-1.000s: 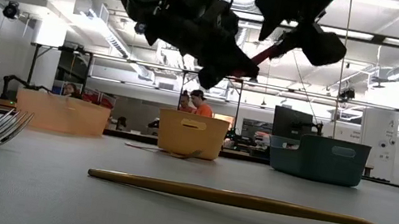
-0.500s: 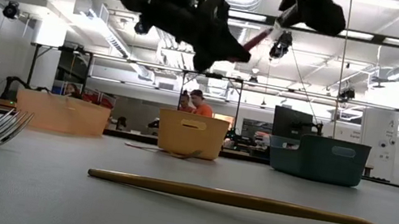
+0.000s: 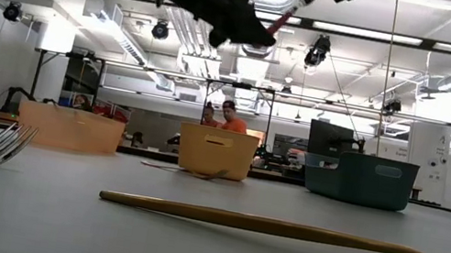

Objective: Sort silverware by color (type)
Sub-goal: Put the red fork into the blue bin

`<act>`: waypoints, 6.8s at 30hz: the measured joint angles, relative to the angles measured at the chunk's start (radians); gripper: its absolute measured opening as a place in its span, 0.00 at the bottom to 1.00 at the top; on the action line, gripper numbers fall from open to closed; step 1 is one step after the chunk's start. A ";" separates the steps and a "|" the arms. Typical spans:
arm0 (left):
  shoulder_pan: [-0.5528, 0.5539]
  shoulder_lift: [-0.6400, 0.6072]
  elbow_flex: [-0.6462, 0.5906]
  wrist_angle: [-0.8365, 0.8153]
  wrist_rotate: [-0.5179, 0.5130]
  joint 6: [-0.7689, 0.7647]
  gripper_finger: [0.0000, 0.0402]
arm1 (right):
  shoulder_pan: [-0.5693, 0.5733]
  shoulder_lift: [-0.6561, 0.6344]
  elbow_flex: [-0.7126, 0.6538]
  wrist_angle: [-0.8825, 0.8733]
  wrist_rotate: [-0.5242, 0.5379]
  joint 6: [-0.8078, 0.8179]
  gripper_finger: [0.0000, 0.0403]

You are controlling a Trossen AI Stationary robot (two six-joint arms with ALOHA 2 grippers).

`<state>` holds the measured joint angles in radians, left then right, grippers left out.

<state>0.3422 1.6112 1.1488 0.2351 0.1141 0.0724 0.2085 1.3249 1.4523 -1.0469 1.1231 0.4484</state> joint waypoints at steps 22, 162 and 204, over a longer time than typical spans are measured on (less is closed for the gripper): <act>-0.104 -0.251 -0.387 0.465 -0.106 -0.059 0.03 | 0.154 -0.130 -0.535 0.766 0.137 0.045 0.39; -0.076 -0.126 -0.530 0.741 -0.318 0.103 0.47 | -0.916 0.296 0.084 -0.321 -1.187 -0.264 0.07; -0.059 -0.128 -0.528 0.732 -0.318 0.103 0.47 | -1.043 0.542 0.081 -0.302 -1.315 -0.318 0.07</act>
<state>0.2836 1.4837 0.6212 0.9676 -0.2035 0.1753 -0.8349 1.8668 1.5333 -1.3491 -0.1919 0.1308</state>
